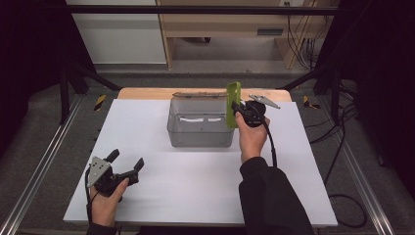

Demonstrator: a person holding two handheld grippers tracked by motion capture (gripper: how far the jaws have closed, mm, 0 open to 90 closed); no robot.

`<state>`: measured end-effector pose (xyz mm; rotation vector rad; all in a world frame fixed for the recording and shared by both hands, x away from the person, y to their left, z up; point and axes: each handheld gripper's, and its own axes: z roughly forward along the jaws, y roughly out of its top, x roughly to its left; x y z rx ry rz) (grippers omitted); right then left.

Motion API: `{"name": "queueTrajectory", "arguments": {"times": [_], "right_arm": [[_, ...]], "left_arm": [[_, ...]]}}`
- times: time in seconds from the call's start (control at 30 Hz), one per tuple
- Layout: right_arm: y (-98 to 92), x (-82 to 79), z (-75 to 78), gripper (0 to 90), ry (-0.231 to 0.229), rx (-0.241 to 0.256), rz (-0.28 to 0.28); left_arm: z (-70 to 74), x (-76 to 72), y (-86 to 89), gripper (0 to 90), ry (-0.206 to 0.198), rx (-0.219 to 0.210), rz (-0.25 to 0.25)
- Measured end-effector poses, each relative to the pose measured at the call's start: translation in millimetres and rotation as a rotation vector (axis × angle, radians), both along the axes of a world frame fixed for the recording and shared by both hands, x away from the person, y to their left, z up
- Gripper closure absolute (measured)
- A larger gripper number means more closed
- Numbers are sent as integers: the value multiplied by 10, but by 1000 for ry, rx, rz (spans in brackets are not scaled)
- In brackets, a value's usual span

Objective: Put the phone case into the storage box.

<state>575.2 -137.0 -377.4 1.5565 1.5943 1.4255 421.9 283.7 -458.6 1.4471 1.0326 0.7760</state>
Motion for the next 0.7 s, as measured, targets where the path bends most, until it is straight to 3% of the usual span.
{"name": "queueTrajectory", "arguments": {"times": [0.7], "right_arm": [[64, 2, -31, 770, -2, -61, -15]], "left_arm": [[-3, 1, -33, 17, 0, 11, -21]]}}
